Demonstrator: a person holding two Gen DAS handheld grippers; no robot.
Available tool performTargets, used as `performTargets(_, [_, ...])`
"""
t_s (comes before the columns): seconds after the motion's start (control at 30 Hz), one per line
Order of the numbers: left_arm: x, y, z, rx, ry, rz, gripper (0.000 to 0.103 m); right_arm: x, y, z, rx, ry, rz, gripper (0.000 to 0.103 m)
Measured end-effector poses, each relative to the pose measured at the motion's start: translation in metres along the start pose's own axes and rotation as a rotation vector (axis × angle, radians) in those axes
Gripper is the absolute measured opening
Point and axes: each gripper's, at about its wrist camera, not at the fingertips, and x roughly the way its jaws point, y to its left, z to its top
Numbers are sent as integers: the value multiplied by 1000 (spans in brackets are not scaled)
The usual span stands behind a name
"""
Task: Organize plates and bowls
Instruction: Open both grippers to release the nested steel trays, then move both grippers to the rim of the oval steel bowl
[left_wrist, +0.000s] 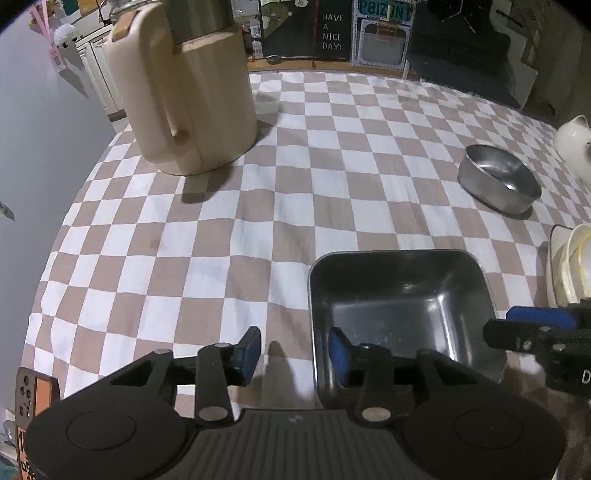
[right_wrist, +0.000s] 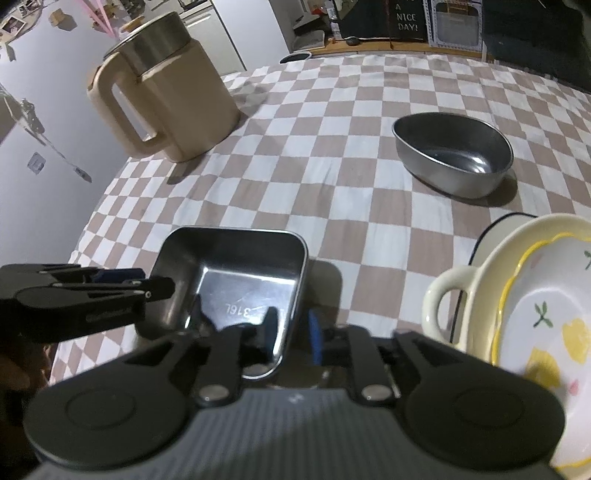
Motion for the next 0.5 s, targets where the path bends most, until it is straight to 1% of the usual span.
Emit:
performTargets(0.03, [-3,0,0,-6,-7,-3,51,-2,1,0,-2,-5,4,45])
performTargets(0.07, [-6,0,0,-12,-16,-5,54,-4,2,0,-6,-15,9,47])
performTargets(0.13, [-11,0,1,-25,-36,-9,65,-10,3,2,-19,-37,17,56])
performTargets(0.17, [-15,0,2,-33,-48,-11,68,-14,2,3,-23,-52,19,59])
performTargets(0.23, [-20,-2,3,-47,-68,-18,83,-22,1,5,-30,-84,21,74])
performTargets(0.27, [-22,-3,4,-54,-78,-27,86,-27,0,6,-34,-105,21,79])
performTargets(0.33, [-26,-7,6,-63,-94,-40,91,-35,-3,8,-44,-142,24,91])
performTargets(0.43, [-30,-14,10,-73,-116,-46,98,-47,-11,12,-51,-192,9,99])
performTargets(0.5, [-33,-21,13,-76,-135,-51,100,-54,-20,16,-46,-216,-1,102])
